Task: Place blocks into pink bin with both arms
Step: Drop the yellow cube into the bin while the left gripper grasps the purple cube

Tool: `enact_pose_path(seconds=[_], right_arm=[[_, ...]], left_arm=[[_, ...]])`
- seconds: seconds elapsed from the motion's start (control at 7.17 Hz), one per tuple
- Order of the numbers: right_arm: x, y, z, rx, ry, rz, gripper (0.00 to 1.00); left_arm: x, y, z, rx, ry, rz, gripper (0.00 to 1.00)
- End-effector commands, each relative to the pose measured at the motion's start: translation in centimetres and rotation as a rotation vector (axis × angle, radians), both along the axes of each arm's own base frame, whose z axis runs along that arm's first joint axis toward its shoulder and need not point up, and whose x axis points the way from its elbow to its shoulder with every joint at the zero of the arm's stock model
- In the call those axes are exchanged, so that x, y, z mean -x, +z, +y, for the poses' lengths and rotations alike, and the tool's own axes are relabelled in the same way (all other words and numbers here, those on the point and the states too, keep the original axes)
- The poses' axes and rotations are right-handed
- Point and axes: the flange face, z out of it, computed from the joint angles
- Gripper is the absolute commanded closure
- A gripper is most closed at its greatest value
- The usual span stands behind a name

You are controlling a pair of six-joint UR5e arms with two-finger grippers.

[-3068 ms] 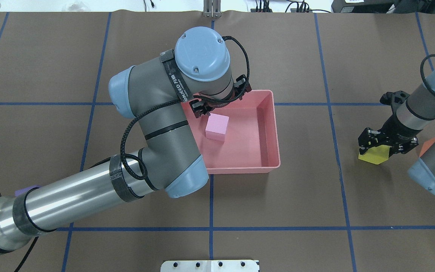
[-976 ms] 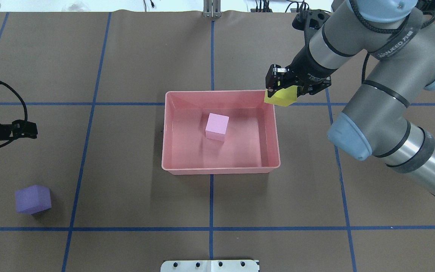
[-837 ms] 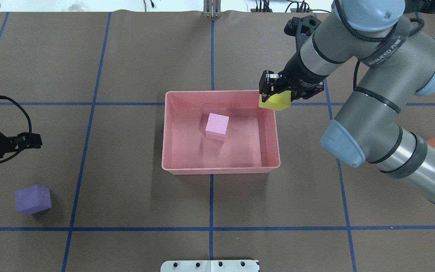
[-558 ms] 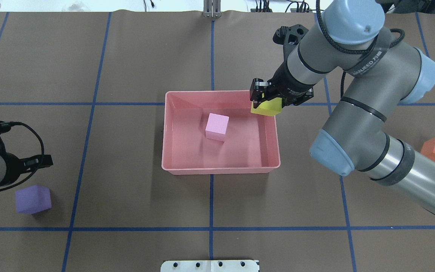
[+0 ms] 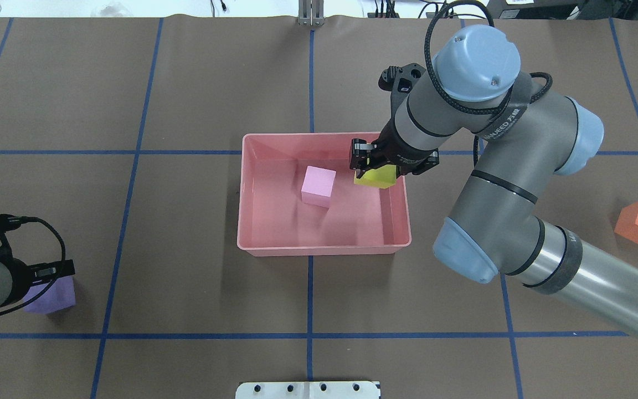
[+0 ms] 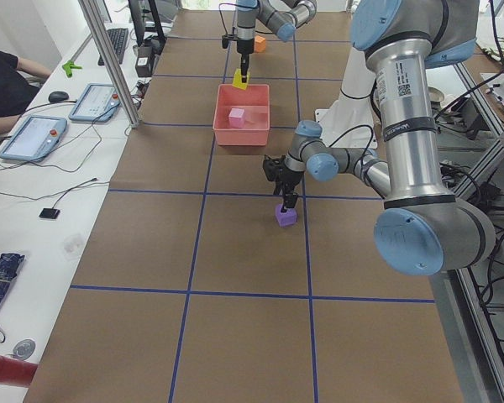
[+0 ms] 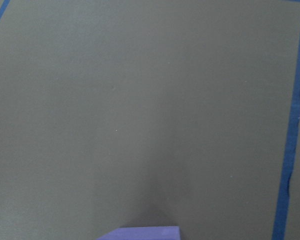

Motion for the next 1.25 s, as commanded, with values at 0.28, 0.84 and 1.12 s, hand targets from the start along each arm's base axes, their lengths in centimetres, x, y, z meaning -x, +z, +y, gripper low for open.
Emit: enact_pose_path(seconds=[0.28, 0.84, 1.12], right_arm=[[1.0, 0.3, 0.6, 0.003, -0.014, 0.009, 1.00], [1.4, 0.7, 0.6, 0.007, -0.019, 0.015, 1.00], [1.6, 0.8, 0.6, 0.015, -0.014, 0.017, 0.00]], left_arm=[[-1.4, 1.4, 1.9, 0.016, 0.021, -0.021, 0.00], [-2.6, 2.6, 2.6, 0.022, 0.041, -0.040, 0.00], [-2.7, 2.6, 2.7, 0.022, 0.043, -0.040, 0.01]])
